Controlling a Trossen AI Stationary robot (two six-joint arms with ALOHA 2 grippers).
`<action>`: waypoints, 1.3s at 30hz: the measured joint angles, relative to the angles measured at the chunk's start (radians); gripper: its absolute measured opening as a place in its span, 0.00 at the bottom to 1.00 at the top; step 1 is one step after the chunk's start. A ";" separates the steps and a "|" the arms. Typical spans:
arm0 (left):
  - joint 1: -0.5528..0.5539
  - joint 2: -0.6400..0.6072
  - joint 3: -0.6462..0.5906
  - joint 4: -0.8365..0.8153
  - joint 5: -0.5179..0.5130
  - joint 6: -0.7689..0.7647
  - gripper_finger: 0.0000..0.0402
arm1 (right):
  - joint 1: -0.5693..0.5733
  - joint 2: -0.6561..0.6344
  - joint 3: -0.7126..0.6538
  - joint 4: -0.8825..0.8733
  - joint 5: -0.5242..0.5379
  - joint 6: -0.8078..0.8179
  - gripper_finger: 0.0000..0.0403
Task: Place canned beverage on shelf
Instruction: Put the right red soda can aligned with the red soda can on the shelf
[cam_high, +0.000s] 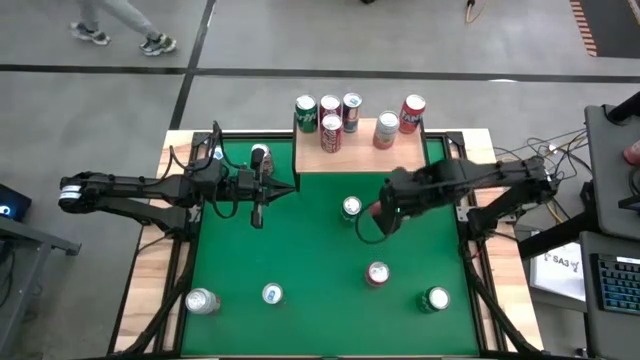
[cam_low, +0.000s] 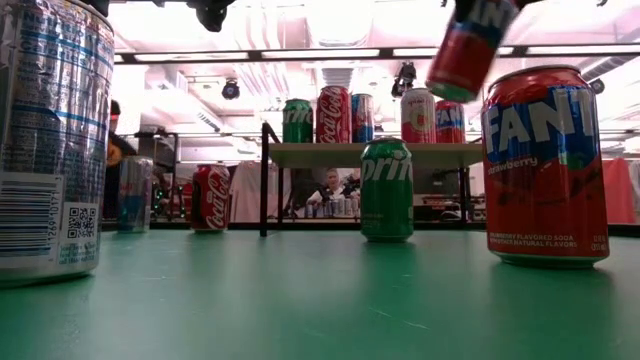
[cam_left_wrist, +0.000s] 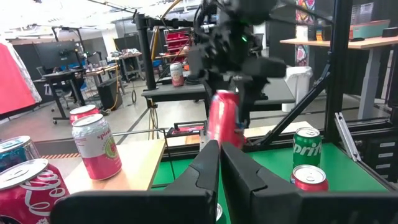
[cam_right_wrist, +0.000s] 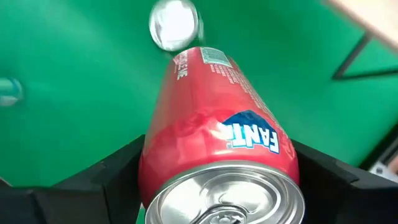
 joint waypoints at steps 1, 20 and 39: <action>0.000 0.000 0.000 0.000 0.000 0.000 0.00 | -0.014 0.000 0.019 0.000 0.001 -0.026 0.74; 0.000 0.114 -0.001 0.163 0.001 -0.018 0.00 | -0.121 0.005 0.115 0.104 0.155 -0.423 0.74; -0.011 0.541 0.305 0.098 -0.164 0.190 0.73 | -0.121 0.063 0.102 0.145 0.128 -0.474 0.75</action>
